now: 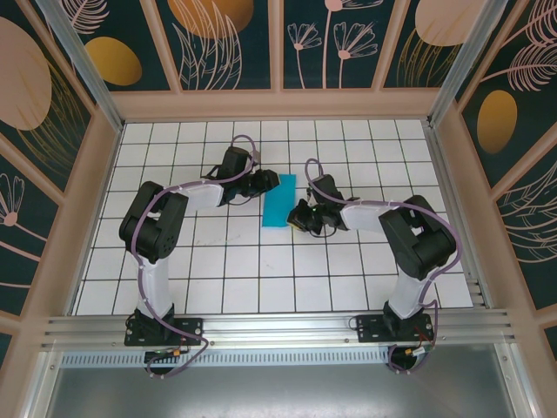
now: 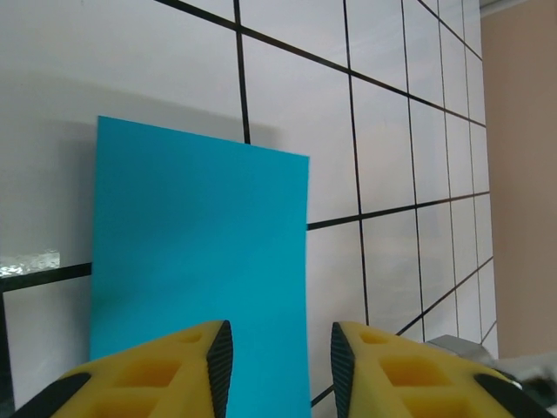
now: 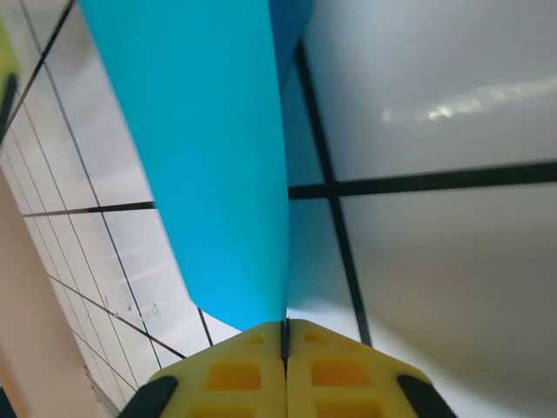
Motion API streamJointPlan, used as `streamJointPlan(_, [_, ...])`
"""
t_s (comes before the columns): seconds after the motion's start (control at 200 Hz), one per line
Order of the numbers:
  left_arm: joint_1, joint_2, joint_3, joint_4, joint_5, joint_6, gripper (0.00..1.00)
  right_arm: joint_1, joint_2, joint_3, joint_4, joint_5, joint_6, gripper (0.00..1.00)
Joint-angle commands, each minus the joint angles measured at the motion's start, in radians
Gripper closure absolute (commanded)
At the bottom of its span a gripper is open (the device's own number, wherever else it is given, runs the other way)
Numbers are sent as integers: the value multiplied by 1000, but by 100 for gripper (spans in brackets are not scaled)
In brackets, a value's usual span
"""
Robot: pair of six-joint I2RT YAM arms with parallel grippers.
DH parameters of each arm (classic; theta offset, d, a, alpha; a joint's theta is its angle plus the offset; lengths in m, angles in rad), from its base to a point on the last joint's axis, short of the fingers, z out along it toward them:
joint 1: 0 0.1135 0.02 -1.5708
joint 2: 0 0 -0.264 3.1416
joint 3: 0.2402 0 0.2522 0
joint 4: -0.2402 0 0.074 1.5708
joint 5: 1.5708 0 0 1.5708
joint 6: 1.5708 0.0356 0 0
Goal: Fold a paper plane with a square sheet of paper (pick it up from the middle)
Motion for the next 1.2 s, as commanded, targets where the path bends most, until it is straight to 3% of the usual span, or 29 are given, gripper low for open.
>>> streamJointPlan(0.0, [5,9,-3,56,75,22,65,-14,-34,-18,1,-58,-21,98])
streamJointPlan(0.345, [-11,40,-8,21,89,60,71,-50,-65,-9,-203,-166,-173,97])
streamJointPlan(0.656, [-14,36,-87,3,-3,68,75,-52,-55,5,-171,-143,-127,94])
streamJointPlan(1.196, [-13,66,-95,-3,-24,79,78,-37,20,132,-81,-185,-87,91])
